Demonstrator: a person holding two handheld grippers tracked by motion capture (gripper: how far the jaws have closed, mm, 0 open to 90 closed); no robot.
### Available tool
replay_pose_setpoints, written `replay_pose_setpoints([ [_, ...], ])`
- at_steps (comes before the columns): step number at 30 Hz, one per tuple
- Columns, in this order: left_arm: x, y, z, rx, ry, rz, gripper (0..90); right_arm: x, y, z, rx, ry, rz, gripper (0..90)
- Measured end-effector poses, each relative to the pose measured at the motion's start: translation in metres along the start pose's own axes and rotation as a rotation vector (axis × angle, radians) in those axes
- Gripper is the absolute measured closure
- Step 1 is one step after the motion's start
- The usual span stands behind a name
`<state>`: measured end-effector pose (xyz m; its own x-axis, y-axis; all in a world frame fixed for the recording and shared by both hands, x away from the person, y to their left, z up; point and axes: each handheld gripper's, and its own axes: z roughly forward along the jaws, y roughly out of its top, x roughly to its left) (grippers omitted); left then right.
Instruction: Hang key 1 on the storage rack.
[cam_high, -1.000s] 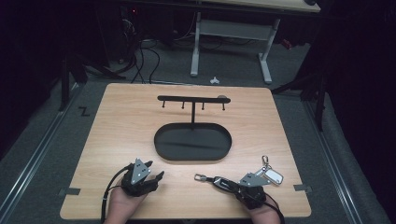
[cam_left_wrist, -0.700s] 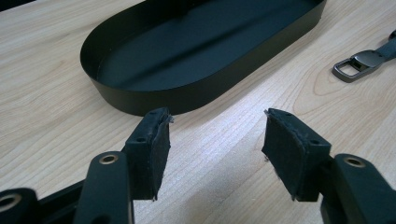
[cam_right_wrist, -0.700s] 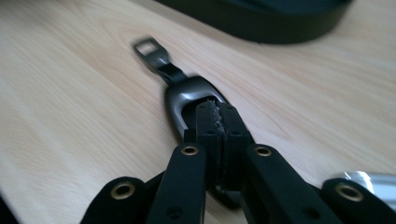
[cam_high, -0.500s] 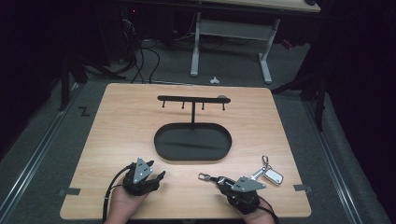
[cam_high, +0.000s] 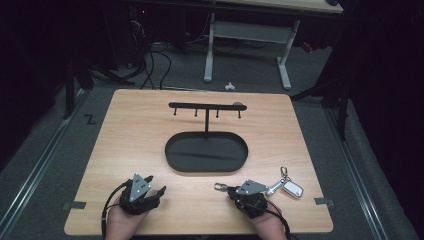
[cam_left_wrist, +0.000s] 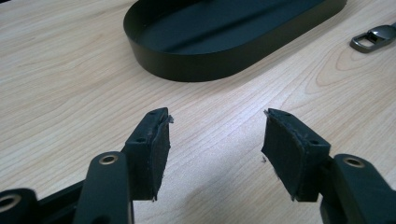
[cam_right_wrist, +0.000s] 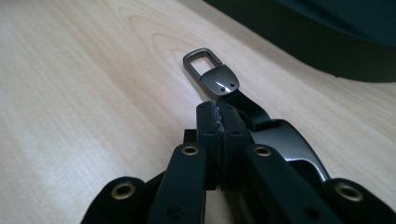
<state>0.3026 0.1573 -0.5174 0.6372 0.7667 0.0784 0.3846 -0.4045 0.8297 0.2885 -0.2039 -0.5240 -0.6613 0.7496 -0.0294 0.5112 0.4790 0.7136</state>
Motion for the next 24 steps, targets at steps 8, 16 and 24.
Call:
replay_pose_setpoints([
  [8, -0.004, 0.002, 0.006, 0.015, -0.019, 0.017, 40.9, -0.003, 0.001, -0.010, -0.039, 0.020, 0.016, 81.0],
  [16, -0.006, 0.005, 0.011, 0.010, -0.032, 0.020, 40.6, -0.019, -0.005, -0.030, -0.070, -0.014, 0.061, 69.1],
  [24, -0.006, 0.009, 0.014, -0.001, -0.039, 0.016, 40.1, -0.034, -0.012, -0.046, -0.076, -0.060, 0.113, 63.1],
])
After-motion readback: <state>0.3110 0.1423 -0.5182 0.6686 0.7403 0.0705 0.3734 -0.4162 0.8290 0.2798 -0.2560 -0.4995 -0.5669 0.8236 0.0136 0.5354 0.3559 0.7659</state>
